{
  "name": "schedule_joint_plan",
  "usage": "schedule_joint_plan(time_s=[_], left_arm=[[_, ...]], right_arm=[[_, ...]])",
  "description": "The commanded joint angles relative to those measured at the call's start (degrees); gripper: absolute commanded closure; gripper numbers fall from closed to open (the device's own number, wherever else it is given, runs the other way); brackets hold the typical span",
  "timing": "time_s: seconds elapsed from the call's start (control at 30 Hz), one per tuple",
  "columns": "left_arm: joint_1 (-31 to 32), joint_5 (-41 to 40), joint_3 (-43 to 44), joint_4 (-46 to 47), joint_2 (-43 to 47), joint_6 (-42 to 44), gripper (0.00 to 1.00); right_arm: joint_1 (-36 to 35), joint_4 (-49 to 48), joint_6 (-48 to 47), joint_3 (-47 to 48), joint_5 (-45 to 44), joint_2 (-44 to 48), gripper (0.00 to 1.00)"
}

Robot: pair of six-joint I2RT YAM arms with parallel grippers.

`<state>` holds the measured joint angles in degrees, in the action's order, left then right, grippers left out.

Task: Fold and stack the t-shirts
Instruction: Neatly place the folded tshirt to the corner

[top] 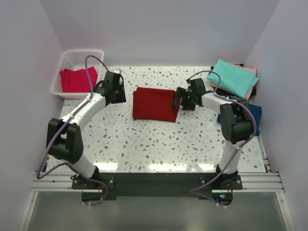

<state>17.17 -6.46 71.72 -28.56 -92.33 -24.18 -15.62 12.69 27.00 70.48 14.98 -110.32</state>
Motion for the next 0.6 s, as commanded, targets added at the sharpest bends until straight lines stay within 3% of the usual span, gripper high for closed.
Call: schedule_joint_plan(time_s=[0.0,0.4,0.5,0.57], left_arm=[[-1.0,1.89,-0.36,2.98,-0.56,1.86,0.62],[-2.4,2.15,-0.09,2.98,-0.65,2.04,0.62],[-2.49,2.24,-0.01,3.07,-0.83,1.95,0.62],[-2.58,2.24,0.0,2.98,-0.92,1.95,0.63]], right_arm=[[0.32,-7.49,2.96,-1.83,8.04,-3.58,0.16],[0.15,-10.32,5.96,2.99,14.89,-13.33,0.18],[-0.03,-8.48,5.08,4.57,15.52,-14.91,0.25],[-0.38,-6.54,4.11,5.28,15.17,-15.36,0.37]])
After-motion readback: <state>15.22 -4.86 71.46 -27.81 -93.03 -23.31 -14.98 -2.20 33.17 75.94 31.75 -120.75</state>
